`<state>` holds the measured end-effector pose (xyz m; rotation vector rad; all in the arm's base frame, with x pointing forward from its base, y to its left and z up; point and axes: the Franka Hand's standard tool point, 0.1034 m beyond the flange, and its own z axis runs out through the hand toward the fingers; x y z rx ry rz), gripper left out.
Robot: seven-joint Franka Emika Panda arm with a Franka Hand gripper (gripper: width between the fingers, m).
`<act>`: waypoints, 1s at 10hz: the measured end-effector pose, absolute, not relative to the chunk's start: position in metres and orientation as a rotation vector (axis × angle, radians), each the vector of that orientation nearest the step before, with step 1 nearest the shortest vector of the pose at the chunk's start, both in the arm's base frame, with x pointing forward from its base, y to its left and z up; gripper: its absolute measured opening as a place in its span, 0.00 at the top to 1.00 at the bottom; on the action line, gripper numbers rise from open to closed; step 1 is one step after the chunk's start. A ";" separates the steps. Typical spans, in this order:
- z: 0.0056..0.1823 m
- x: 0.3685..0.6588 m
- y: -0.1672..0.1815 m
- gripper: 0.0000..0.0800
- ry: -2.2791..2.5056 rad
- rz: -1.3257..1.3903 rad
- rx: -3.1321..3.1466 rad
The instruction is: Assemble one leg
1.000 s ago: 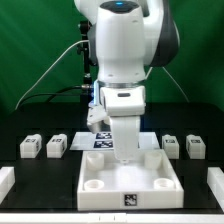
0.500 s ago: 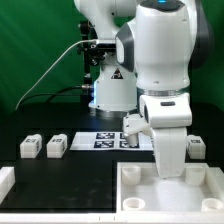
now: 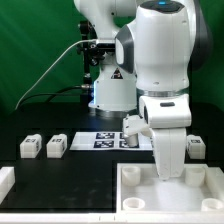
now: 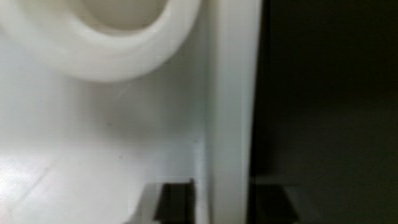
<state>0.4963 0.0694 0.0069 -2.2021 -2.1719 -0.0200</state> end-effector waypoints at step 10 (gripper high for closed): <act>0.006 0.496 0.068 0.19 -2.167 -0.017 -2.204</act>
Offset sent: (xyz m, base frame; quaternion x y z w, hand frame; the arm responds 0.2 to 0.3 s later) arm 0.0000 0.0000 0.0000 0.0000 0.0000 0.0000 1.0000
